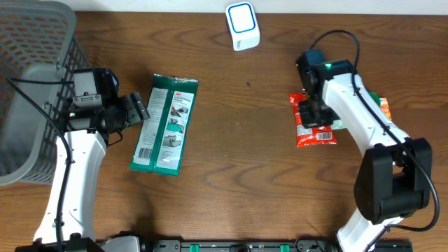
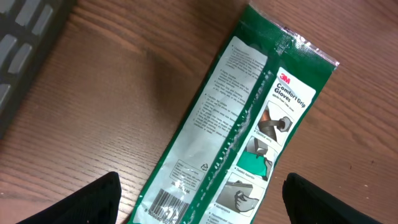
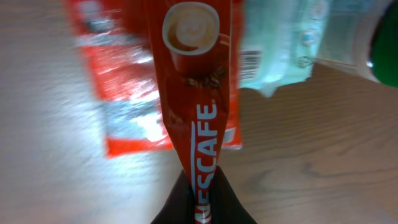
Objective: Scan the item barcode
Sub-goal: 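Carry the red stick right and lower it beside the red packs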
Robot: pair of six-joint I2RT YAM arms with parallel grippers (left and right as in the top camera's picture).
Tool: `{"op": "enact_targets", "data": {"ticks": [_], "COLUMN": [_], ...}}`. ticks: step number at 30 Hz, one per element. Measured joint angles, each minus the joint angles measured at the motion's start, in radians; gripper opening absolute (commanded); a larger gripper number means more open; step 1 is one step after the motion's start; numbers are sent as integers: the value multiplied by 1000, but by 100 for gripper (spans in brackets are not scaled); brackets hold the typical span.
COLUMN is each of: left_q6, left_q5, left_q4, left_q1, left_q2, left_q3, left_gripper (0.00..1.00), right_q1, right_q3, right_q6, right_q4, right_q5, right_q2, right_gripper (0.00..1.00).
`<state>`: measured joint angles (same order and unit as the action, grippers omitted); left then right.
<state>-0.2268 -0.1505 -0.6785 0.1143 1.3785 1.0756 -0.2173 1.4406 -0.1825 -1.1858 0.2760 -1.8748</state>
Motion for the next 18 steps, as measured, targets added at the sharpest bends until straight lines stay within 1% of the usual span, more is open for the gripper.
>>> {"op": "enact_targets", "data": {"ticks": [7, 16, 18], "left_q6": [0, 0, 0], "left_q5": [0, 0, 0], "left_q4": [0, 0, 0], "left_q1": [0, 0, 0], "left_q2": [0, 0, 0], "left_q3": [0, 0, 0], "left_gripper": [84, 84, 84], "right_q1": [87, 105, 105], "right_q3": [-49, -90, -110], "right_q6": [-34, -33, -10], "right_q4": [82, 138, 174], "right_q5": [43, 54, 54], "right_q2": [0, 0, 0], "right_gripper": [1, 2, 12]}}
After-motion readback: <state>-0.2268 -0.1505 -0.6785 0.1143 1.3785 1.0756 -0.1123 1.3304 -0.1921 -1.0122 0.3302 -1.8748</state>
